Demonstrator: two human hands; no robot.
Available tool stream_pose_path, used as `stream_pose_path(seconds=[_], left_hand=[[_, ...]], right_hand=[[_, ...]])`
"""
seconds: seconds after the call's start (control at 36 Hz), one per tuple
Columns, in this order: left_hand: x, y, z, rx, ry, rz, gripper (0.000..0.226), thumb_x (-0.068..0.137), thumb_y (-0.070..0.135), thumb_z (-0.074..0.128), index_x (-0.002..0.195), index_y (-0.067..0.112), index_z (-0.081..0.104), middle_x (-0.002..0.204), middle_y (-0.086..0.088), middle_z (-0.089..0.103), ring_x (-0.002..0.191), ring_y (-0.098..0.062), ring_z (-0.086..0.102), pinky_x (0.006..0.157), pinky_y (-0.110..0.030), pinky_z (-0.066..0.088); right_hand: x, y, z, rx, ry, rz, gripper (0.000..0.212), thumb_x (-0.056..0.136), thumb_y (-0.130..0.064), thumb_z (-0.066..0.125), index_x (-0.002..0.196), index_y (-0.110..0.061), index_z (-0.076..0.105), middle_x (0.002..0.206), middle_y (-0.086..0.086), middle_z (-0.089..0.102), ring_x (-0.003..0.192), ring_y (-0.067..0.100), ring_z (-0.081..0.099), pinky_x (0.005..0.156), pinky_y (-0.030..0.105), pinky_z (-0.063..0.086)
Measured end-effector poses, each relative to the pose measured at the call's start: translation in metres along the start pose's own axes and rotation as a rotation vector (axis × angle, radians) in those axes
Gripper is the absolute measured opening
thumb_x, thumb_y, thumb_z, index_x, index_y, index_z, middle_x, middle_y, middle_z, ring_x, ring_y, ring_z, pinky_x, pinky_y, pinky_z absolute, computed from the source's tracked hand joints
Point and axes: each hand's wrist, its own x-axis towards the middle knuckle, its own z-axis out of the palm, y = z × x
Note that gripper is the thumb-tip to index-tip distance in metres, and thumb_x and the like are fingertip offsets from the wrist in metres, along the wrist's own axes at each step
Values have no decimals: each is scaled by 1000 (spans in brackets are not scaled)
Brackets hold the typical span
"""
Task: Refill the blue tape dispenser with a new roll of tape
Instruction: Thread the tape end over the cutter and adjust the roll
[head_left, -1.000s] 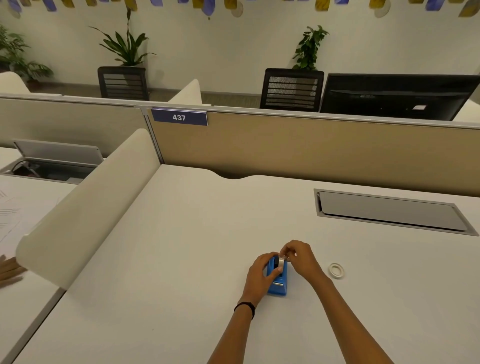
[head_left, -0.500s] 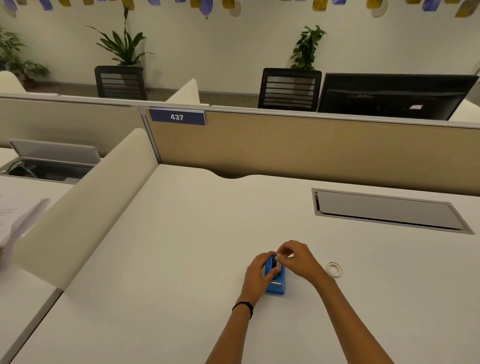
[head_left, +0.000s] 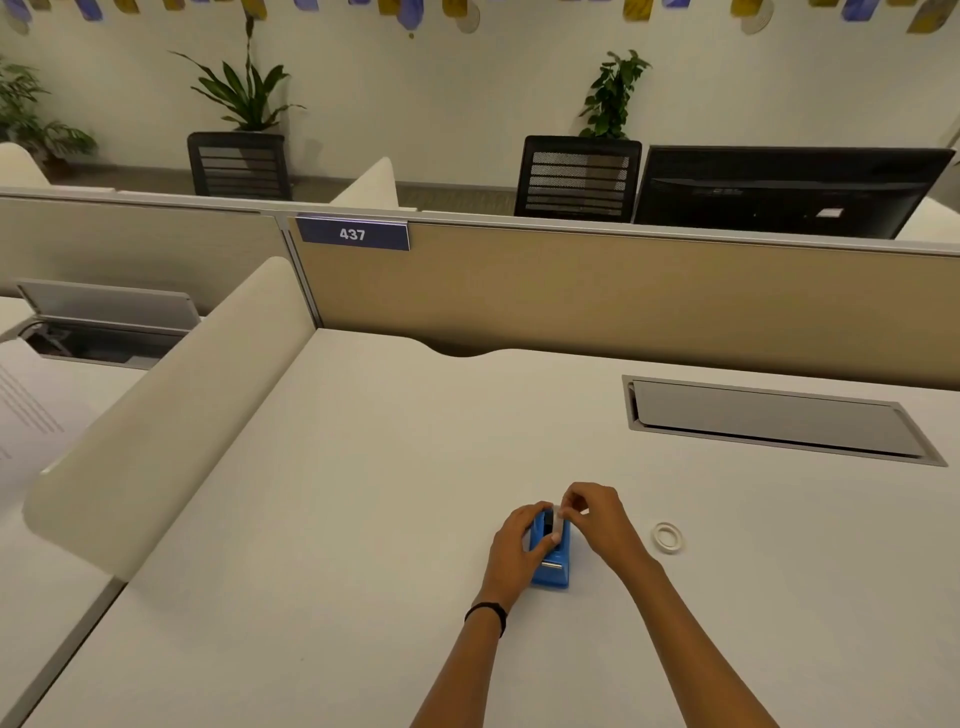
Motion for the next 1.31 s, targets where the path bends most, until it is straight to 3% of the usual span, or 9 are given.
stream_pose_path(seconds=[0.22,0.33,0.58,0.67,0.75,0.92,1.03,1.17,1.31], left_hand=[[0,0,0,10,-4,-6,42,88,30,62,127,22,50,129,5,55,115,-9,52,98,-18,41],[0,1,-1,13,-10,-4,41,87,29,62,127,24,50,128,6,54,114,-6,51,97,-14,40],[0,1,-5,9,-48,18,35,92,32,54,126,29,49,126,13,53,116,-6,51,101,-20,41],[-2,4,-6,-40,-28,2,27,98,30,41,122,31,52,123,12,56,115,-6,53,100,-21,43],[-4,6,-4,-52,13,15,27,99,24,40,122,26,55,121,9,58,113,-6,54,97,-14,43],[-3,8,-1,-81,77,1,27,96,20,47,121,17,59,118,3,63,110,-11,58,98,-21,46],[-2,10,-2,-102,81,-14,25,96,20,49,118,18,61,116,5,64,108,-10,59,96,-20,46],[-1,10,-1,-96,86,-28,27,94,16,51,120,16,60,121,2,63,111,-10,58,98,-21,45],[-1,11,-1,-85,101,-39,26,94,16,53,119,17,60,121,1,63,110,-11,58,97,-19,45]], right_hand=[[0,-7,-9,14,11,6,6,82,-5,63,77,-3,61,80,20,67,74,31,64,70,32,53],[-2,-14,-13,24,-8,32,4,84,-2,60,80,-2,59,85,23,67,78,35,66,78,38,56],[-14,-16,-15,19,19,2,12,89,-4,53,78,-8,54,81,20,67,77,31,65,75,40,55],[-21,-16,-10,-18,38,-49,9,89,-13,56,80,-11,57,79,7,66,73,23,62,68,29,52],[-29,-17,-4,-52,71,-89,9,87,-15,59,79,-19,56,80,-7,57,73,11,56,65,15,43],[-45,-14,8,-88,33,-94,10,89,-15,57,86,-7,60,88,7,64,77,15,58,65,10,42],[-54,-16,12,-147,-3,-105,14,91,-17,53,93,-6,61,99,8,65,88,18,60,78,22,48],[-62,-19,13,-194,-23,-131,18,93,-19,49,102,-7,60,109,6,62,93,11,58,74,6,38],[-68,-15,11,-217,-45,-113,22,93,-22,49,107,-8,60,113,6,61,96,12,58,80,10,42]])
